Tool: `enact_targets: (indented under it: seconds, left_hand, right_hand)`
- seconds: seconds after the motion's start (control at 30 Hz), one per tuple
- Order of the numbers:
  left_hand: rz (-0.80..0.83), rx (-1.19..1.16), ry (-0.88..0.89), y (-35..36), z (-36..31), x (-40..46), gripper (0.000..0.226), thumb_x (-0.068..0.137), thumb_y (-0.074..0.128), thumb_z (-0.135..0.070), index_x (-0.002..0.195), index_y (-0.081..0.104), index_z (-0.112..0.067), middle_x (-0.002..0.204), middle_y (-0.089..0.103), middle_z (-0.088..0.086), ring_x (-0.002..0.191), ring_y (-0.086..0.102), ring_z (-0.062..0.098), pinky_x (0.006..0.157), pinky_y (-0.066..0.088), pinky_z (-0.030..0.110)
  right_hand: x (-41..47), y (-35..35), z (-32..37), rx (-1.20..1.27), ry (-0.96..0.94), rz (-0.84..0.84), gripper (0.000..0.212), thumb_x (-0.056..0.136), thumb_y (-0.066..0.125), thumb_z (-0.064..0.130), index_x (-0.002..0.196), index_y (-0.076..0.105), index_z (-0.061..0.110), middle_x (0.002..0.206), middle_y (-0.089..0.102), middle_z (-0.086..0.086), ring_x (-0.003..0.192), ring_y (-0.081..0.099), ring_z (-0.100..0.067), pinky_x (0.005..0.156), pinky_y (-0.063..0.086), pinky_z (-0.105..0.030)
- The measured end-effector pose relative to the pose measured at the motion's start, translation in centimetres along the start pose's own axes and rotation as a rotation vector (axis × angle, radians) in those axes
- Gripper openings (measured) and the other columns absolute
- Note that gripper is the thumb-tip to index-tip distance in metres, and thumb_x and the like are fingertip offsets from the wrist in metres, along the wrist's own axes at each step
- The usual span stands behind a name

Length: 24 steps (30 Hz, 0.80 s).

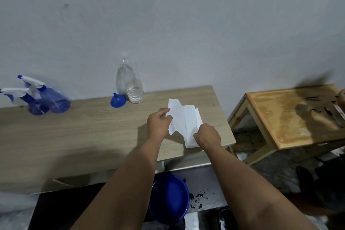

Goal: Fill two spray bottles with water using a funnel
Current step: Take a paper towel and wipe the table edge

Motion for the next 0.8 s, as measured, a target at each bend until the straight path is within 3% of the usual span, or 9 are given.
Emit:
enact_targets:
  seconds: [0.07,0.17,0.3,0.37,0.53,0.6,0.67,0.73,0.8]
  left_hand:
    - [-0.048,-0.058,-0.027,-0.6,-0.3,0.3,0.038,0.084,0.064,-0.009,0.115,0.078,-0.025,0.119,0.073,-0.005,0.108,0.065,0.009,0.100,0.052,0.028]
    - [-0.092,-0.121,-0.046,-1.2,-1.1,0.7,0.035,0.083,0.062,-0.010,0.109,0.079,-0.026,0.111,0.075,-0.006,0.104,0.068,0.012,0.096,0.055,0.031]
    - [-0.083,-0.156,-0.035,-1.3,-2.7,1.1,0.033,0.085,0.059,-0.010,0.105,0.080,-0.024,0.087,0.072,-0.006,0.064,0.059,0.012,0.056,0.054,0.025]
    - [-0.069,-0.155,-0.030,-1.2,-3.1,1.3,0.032,0.085,0.059,-0.010,0.103,0.080,-0.025,0.089,0.072,-0.002,0.057,0.055,0.013,0.044,0.045,0.022]
    - [-0.046,-0.126,-0.039,-0.8,-2.7,1.2,0.033,0.085,0.060,-0.011,0.106,0.080,-0.026,0.102,0.075,-0.006,0.065,0.062,0.005,0.050,0.049,0.021]
    - [-0.039,-0.140,-0.042,-0.9,-2.7,1.2,0.032,0.085,0.061,-0.012,0.105,0.080,-0.027,0.104,0.075,-0.006,0.070,0.063,0.005,0.061,0.056,0.026]
    - [-0.018,-0.173,-0.033,-1.1,-3.0,1.3,0.031,0.086,0.061,-0.011,0.103,0.080,-0.028,0.104,0.075,-0.008,0.079,0.064,0.004,0.069,0.055,0.025]
    - [0.022,-0.207,-0.025,-1.3,-3.9,1.3,0.030,0.089,0.060,-0.009,0.100,0.080,-0.028,0.102,0.073,-0.012,0.085,0.063,0.004,0.070,0.050,0.019]
    - [0.065,-0.264,-0.038,-1.8,-4.4,1.5,0.029,0.090,0.061,-0.011,0.093,0.082,-0.030,0.101,0.075,-0.008,0.087,0.064,0.011,0.073,0.051,0.027]
  right_hand:
    - [0.0,-0.1,-0.3,-0.006,0.020,0.001,0.007,0.093,0.064,0.020,0.094,0.058,0.015,0.086,0.061,0.001,0.082,0.064,-0.024,0.066,0.047,-0.031]
    - [-0.1,-0.3,-0.8,-0.015,0.051,-0.001,0.010,0.095,0.065,0.020,0.096,0.056,0.015,0.090,0.062,-0.001,0.083,0.062,-0.024,0.069,0.048,-0.031]
    - [0.0,-0.3,-1.5,-0.029,0.073,-0.004,0.009,0.097,0.063,0.019,0.102,0.058,0.014,0.097,0.064,-0.002,0.084,0.059,-0.024,0.072,0.046,-0.031]
    - [0.0,-0.1,-1.8,-0.012,0.090,0.008,0.015,0.097,0.062,0.021,0.109,0.061,0.013,0.100,0.065,-0.001,0.086,0.059,-0.025,0.073,0.048,-0.032]
    - [-0.3,-0.9,-0.9,0.090,0.055,-0.041,0.052,0.094,0.063,0.039,0.138,0.047,0.016,0.126,0.062,-0.010,0.111,0.065,-0.033,0.077,0.044,-0.036]
    - [0.0,-1.4,-0.1,0.207,0.017,-0.082,0.049,0.095,0.062,0.036,0.139,0.051,0.017,0.128,0.063,-0.009,0.111,0.065,-0.032,0.079,0.045,-0.036]
    - [0.3,-2.0,0.9,0.424,0.014,-0.080,0.033,0.095,0.064,0.034,0.123,0.063,0.017,0.123,0.070,-0.007,0.103,0.066,-0.027,0.083,0.051,-0.037]
    - [0.5,-1.6,2.1,0.749,0.090,0.046,0.023,0.095,0.066,0.037,0.107,0.066,0.017,0.117,0.075,-0.011,0.090,0.066,-0.024,0.083,0.054,-0.039]
    - [-0.5,-0.7,4.1,0.993,0.170,0.273,0.032,0.096,0.067,0.049,0.108,0.067,0.019,0.110,0.076,-0.011,0.085,0.068,-0.025,0.079,0.056,-0.037]
Point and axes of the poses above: each hand's wrist, its own x-axis towards the middle knuckle, its own y-axis out of the palm, z = x × y, the point moved 8 cm from there along x, towards the middle knuckle
